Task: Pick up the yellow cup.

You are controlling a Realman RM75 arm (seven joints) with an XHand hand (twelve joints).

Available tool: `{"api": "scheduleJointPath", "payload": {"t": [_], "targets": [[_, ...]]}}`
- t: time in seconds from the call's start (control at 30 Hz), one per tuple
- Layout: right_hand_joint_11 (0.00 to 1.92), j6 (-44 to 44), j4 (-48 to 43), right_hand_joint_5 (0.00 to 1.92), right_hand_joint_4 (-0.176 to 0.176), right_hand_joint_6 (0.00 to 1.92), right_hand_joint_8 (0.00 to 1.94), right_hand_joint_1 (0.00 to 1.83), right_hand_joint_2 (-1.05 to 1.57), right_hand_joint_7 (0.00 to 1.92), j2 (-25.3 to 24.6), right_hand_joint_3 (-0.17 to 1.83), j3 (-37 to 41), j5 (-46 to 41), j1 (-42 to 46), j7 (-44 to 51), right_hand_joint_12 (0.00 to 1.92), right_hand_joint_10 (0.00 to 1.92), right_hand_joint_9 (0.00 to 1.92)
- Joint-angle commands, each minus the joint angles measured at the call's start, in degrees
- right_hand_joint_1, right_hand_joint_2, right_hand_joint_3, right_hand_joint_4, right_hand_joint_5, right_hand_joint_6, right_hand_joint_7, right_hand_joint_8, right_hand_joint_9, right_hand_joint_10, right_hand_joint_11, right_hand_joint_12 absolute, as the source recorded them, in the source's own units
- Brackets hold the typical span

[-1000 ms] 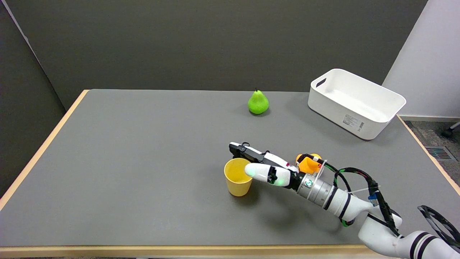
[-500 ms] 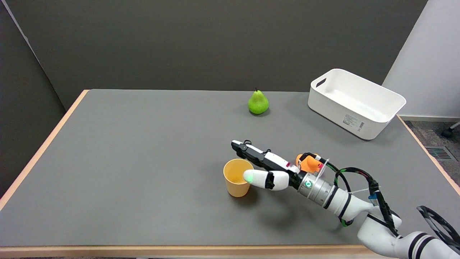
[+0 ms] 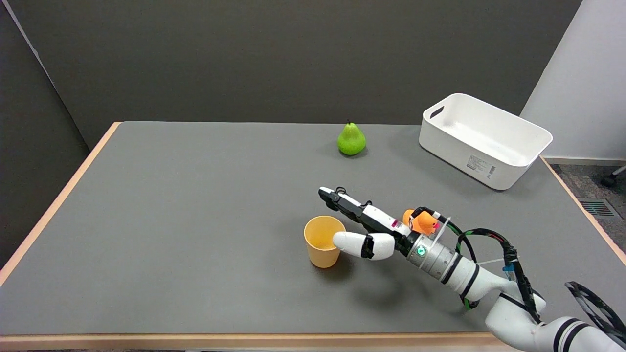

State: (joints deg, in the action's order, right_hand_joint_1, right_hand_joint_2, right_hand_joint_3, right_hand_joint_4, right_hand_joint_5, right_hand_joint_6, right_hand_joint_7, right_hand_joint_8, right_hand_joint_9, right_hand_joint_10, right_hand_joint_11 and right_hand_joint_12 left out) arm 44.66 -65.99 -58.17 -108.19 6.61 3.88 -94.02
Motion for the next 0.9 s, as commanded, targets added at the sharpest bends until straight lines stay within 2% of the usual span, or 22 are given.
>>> {"api": "scheduleJointPath", "payload": {"t": [0.03,0.23,0.3,0.5,0.6,0.67,0.73,0.8,0.9], "targets": [[0.0,2.0,5.1,0.01,-0.176,0.08,0.0,0.38,0.54,0.0,-5.1,0.85,-0.9,-1.4,-0.4,8.9,0.19,0.0,0.0],[0.0,2.7,6.1,0.03,-0.176,0.1,0.08,0.36,0.54,0.0,-6.2,0.88,-0.9,-2.5,-1.4,12.0,0.29,0.0,0.0],[0.0,3.1,6.3,0.06,-0.176,0.02,0.01,0.58,0.46,0.02,-6.6,0.89,-1.2,-5.0,-1.4,12.5,0.33,0.0,0.0],[0.0,5.3,6.6,0.05,-0.176,0.0,0.02,0.6,0.44,0.02,-7.1,0.89,-2.3,-11.0,-1.4,11.6,0.39,0.06,0.02],[0.0,5.3,6.6,0.04,-0.176,0.03,0.04,0.56,0.45,0.01,-7.0,0.88,-2.9,-13.1,-1.3,7.8,0.43,0.09,0.01],[0.0,5.4,6.9,0.0,-0.176,0.14,0.09,0.38,0.54,0.0,-7.0,0.85,-3.2,-13.7,-1.3,3.9,0.47,0.13,0.0],[0.0,5.4,7.0,0.01,-0.176,0.1,0.1,0.35,0.53,0.0,-6.9,0.88,-3.4,-13.7,-1.4,1.8,0.48,0.12,0.0],[0.0,5.4,6.9,0.0,-0.176,0.12,0.04,0.34,0.54,0.0,-6.9,0.88,-3.5,-13.7,-1.4,0.0,0.43,0.01,0.0],[0.0,5.2,6.7,0.0,-0.176,0.1,0.0,0.34,0.59,0.0,-6.9,0.74,-3.9,-13.6,-1.4,-3.3,0.38,0.0,0.0]]}}
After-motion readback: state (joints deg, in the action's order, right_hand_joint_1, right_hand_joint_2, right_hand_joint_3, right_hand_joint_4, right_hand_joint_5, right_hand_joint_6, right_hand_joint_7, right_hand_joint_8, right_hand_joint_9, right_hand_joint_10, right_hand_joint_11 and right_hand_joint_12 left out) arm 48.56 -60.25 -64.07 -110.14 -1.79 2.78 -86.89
